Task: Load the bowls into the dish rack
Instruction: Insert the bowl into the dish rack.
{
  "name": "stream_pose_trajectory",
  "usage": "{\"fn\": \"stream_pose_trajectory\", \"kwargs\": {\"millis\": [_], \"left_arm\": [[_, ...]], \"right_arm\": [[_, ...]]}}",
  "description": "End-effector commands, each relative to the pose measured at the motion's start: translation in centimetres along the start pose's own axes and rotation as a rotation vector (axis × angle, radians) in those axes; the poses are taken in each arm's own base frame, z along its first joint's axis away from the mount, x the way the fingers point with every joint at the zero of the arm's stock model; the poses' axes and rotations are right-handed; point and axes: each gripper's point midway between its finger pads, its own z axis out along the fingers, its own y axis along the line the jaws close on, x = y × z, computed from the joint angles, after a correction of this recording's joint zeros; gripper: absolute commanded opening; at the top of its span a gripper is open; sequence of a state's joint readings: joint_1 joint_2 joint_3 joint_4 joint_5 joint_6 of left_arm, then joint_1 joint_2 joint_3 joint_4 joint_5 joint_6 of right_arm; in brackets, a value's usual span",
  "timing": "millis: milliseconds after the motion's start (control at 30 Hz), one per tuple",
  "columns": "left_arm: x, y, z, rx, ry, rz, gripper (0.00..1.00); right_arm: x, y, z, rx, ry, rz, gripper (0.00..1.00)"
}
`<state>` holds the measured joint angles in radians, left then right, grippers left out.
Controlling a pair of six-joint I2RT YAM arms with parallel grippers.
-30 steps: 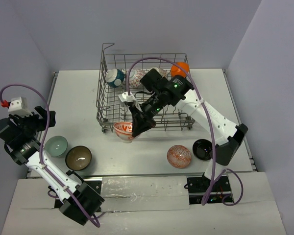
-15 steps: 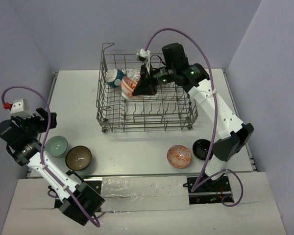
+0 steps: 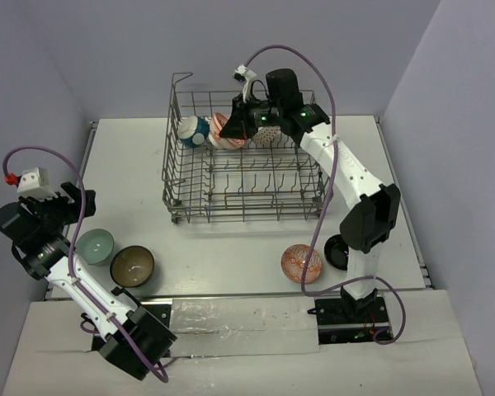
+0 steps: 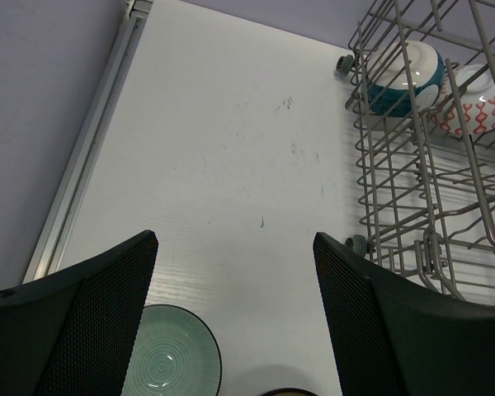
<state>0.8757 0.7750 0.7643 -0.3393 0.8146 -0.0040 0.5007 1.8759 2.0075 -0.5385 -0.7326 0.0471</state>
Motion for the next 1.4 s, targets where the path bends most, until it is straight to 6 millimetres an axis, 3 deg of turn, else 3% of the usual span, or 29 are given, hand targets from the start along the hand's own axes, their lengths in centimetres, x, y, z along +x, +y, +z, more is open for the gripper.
{"fn": "stream_pose_trajectory", "kwargs": {"millis": [0,267,467,567,833,900,933,967,1133,1367], "left_arm": [[-0.6,-0.2,0.0,0.009,-0.028,0.004,0.82],[-0.5,-0.2,0.1,0.013,-0.024,0.002,0.83],[-0.5,-0.5,0.1,0.032,-0.023,-0.005,0.83],[-0.6,-0.5,0.1,0.032,-0.025,-0.005,0.83],[0.0,-0.2,0.4,0.034,-0.003,-0.019,0.83],[-0.1,-0.2,0.4,0.035,-0.006,-0.017,0.83],[-0.1,-0.3,0.4,0.038,-0.007,-0.017,0.83],[-0.2,-0.4,0.3,0.04,-0.009,-0.017,0.83],[-0.1,-0.2,0.4,0.038,-0.003,-0.023,0.83],[-0.1,0.2,0.6,0.021,0.0,-0.035,0.83]], "right_arm": [[-2.5,-1.3,0.7,0.011,-0.111,0.053,0.0],[0.4,-4.6,3.5,-0.003,-0.095,0.293,0.0],[1.4,-5.1,3.8,-0.044,-0.113,0.426,0.0],[1.9,-5.2,3.7,-0.077,-0.125,0.486,0.0],[0.9,-4.4,1.6,-0.167,-0.197,0.59,0.0],[1.8,-4.3,1.2,-0.201,-0.195,0.659,0.0],[0.5,-3.9,0.6,-0.242,-0.255,0.613,0.0],[1.4,-4.2,0.5,-0.25,-0.252,0.69,0.0],[2.2,-4.2,0.2,-0.29,-0.296,0.687,0.0],[1.1,-3.4,-0.8,-0.357,-0.354,0.702,0.0]]}}
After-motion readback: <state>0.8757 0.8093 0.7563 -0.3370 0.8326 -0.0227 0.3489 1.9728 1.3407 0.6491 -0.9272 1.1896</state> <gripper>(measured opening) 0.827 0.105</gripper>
